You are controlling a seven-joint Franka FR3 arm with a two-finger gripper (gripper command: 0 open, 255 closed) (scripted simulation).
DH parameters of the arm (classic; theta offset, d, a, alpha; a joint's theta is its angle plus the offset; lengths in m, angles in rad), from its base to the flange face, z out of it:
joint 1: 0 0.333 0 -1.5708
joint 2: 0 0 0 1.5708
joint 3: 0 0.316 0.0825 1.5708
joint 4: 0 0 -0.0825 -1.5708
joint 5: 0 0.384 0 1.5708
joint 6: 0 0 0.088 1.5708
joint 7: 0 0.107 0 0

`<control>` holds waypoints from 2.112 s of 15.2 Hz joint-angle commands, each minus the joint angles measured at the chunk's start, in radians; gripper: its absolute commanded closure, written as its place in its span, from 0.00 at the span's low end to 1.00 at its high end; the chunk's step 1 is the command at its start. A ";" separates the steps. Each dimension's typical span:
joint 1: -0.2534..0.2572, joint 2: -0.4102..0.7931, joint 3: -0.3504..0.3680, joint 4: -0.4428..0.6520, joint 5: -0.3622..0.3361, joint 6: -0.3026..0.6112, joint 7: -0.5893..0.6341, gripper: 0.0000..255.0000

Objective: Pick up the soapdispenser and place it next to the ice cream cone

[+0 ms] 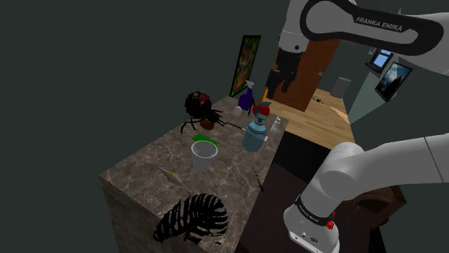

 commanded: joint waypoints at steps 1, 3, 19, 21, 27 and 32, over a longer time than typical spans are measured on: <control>0.000 0.000 0.000 0.000 0.000 0.000 0.000 0.00; -0.001 -0.037 -0.052 -0.070 -0.024 0.071 -0.068 0.00; 0.045 0.054 -0.599 -0.326 -0.157 0.697 -0.659 0.00; 0.090 0.112 -0.690 -0.315 -0.139 0.776 -0.750 0.00; 0.136 0.185 -0.755 -0.338 -0.121 0.881 -0.789 0.00; 0.155 0.217 -0.777 -0.350 -0.111 0.925 -0.798 0.00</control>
